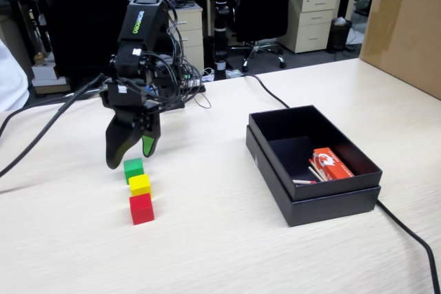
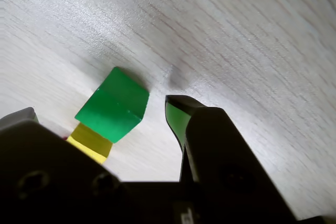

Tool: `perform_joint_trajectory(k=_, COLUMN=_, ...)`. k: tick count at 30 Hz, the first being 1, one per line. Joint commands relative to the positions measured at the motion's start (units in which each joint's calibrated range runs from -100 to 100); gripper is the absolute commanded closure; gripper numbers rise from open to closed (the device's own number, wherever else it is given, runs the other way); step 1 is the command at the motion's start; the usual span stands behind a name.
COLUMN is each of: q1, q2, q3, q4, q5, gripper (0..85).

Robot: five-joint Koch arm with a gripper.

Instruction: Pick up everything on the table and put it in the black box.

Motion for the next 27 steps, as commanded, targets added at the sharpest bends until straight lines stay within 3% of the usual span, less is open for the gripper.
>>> perform_joint_trajectory(k=1, q1=0.15, q2=0.22, q3=1.23, q4=2.3, q5=0.78, gripper=38.2)
perform_joint_trajectory(k=12, q1=-0.49, q2=2.63, q3=-2.4, q4=5.41, q5=0.24, gripper=39.5)
perform_joint_trajectory(k=23, q1=-1.07, q2=3.09, q3=-2.67, q4=8.18, q5=-0.59, gripper=58.1)
perform_joint_trajectory(k=27, q1=-1.47, q2=3.32, q3=-2.85, q4=9.99, q5=-1.17, gripper=68.5)
